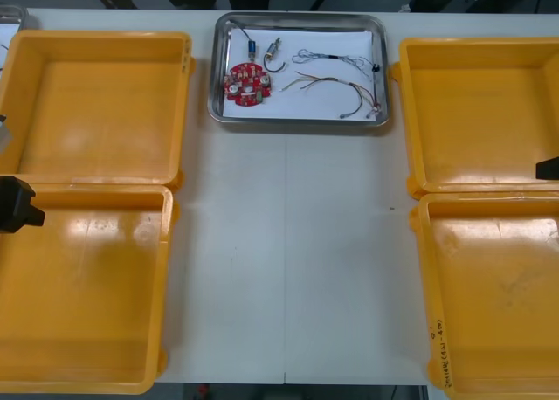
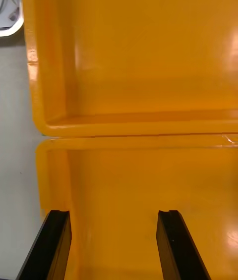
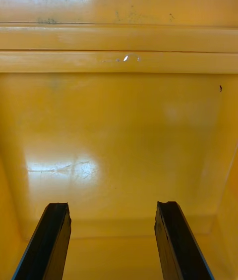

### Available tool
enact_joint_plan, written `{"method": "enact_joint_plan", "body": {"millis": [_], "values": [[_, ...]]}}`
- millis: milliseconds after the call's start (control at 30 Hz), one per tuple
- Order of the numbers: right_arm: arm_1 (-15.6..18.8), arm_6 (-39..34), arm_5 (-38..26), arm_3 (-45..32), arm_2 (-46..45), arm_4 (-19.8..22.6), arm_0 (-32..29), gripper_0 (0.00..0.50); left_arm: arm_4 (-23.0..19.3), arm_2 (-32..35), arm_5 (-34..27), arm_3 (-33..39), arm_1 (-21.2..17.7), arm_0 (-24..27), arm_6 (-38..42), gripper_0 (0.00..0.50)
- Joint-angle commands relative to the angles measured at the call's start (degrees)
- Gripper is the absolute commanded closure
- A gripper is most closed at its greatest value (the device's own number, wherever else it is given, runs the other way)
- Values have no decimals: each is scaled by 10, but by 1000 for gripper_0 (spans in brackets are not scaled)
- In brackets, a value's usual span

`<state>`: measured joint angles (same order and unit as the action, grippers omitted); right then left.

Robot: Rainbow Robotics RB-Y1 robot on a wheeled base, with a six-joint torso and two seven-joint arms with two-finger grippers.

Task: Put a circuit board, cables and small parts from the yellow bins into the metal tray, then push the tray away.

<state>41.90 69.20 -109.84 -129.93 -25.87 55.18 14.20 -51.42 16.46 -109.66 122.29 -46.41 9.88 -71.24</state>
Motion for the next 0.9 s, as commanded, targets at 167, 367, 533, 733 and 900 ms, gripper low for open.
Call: {"method": "enact_joint_plan", "body": {"millis": [167,367,533,733,900], "values": [[33,19,-2,-14,-32,-23,-79,0,-4,17,-3,11,-22,-7,-13,0],[40,31,-2,2,-30,-24,-116,0,-4,17,-3,11,-22,-7,-13,0],[45,36,-2,6,-29,-21,-110,0,-4,17,-3,11,-22,-7,-13,0],[51,40,-2,6,-22,-28,-100,0,-4,17,-3,11,-22,-7,-13,0],[51,40,-2,6,-17,-26,-97,0,-4,17,-3,11,-22,-7,-13,0]]}}
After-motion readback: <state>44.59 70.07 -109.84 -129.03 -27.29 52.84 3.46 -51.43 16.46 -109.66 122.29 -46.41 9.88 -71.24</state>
